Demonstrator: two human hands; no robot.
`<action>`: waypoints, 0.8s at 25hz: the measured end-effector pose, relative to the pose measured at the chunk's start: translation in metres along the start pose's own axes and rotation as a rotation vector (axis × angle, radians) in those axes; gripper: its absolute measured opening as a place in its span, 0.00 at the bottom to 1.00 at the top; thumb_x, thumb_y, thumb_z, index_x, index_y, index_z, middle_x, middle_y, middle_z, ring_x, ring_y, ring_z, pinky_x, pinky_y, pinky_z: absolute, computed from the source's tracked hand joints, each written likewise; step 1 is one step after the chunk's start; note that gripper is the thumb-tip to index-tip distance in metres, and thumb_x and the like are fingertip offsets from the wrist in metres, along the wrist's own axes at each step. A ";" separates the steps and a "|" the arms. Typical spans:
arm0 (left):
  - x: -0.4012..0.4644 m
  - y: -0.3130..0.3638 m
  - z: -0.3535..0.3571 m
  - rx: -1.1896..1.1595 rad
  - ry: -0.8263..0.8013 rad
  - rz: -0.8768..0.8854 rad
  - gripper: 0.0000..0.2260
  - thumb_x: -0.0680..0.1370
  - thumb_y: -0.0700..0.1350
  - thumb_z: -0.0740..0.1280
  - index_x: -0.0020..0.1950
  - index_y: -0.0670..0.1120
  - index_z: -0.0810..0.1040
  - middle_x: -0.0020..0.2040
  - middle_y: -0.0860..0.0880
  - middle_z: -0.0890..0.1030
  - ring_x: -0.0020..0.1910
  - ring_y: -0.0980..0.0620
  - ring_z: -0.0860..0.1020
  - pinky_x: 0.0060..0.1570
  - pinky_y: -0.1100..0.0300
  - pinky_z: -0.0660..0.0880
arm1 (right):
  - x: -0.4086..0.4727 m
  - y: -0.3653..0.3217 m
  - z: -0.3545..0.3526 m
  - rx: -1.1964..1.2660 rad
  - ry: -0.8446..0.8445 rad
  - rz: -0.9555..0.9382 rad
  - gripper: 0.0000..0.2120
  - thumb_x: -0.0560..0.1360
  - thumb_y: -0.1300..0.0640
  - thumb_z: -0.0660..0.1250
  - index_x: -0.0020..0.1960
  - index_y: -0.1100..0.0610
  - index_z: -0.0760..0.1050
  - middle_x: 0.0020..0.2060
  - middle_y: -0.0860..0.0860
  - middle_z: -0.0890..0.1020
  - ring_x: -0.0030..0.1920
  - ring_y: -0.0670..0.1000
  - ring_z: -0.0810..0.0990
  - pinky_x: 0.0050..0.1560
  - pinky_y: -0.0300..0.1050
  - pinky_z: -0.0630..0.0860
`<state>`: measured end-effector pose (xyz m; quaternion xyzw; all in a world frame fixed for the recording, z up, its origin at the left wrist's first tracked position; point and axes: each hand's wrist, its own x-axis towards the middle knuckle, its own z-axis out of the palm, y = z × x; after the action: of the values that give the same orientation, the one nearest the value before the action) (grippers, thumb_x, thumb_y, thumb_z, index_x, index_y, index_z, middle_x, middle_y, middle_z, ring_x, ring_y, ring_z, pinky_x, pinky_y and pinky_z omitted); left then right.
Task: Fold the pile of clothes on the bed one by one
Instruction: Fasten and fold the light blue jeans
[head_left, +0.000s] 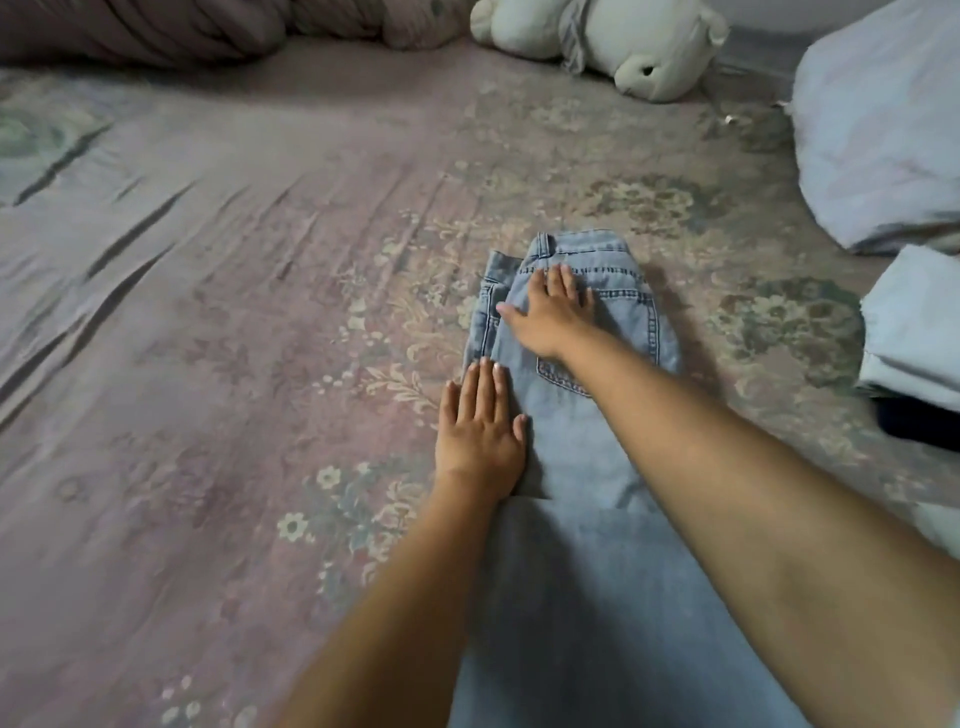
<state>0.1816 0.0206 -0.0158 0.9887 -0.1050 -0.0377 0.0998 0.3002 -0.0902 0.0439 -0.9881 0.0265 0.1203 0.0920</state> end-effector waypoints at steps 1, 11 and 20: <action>-0.003 0.001 0.000 0.008 0.059 0.008 0.36 0.73 0.56 0.36 0.76 0.38 0.54 0.76 0.40 0.57 0.76 0.45 0.55 0.73 0.45 0.48 | 0.012 -0.005 0.004 0.043 -0.006 0.082 0.41 0.78 0.35 0.50 0.77 0.61 0.40 0.77 0.58 0.41 0.76 0.55 0.37 0.73 0.59 0.37; 0.008 0.002 -0.056 -0.570 0.350 -0.132 0.18 0.80 0.45 0.55 0.67 0.38 0.71 0.55 0.35 0.78 0.51 0.35 0.77 0.47 0.45 0.72 | 0.005 -0.037 -0.008 0.579 0.514 0.155 0.22 0.81 0.58 0.49 0.73 0.60 0.63 0.76 0.53 0.59 0.76 0.50 0.51 0.72 0.62 0.42; -0.003 -0.005 -0.048 -0.477 0.133 -0.432 0.17 0.82 0.45 0.53 0.70 0.40 0.59 0.62 0.36 0.73 0.57 0.34 0.75 0.49 0.46 0.69 | -0.014 0.008 0.011 0.200 0.233 -0.064 0.25 0.83 0.46 0.44 0.78 0.50 0.46 0.77 0.52 0.45 0.77 0.53 0.41 0.73 0.57 0.38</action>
<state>0.1840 0.0347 0.0302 0.9373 0.1257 -0.0166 0.3248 0.2837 -0.0954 0.0355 -0.9816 0.0175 -0.0014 0.1900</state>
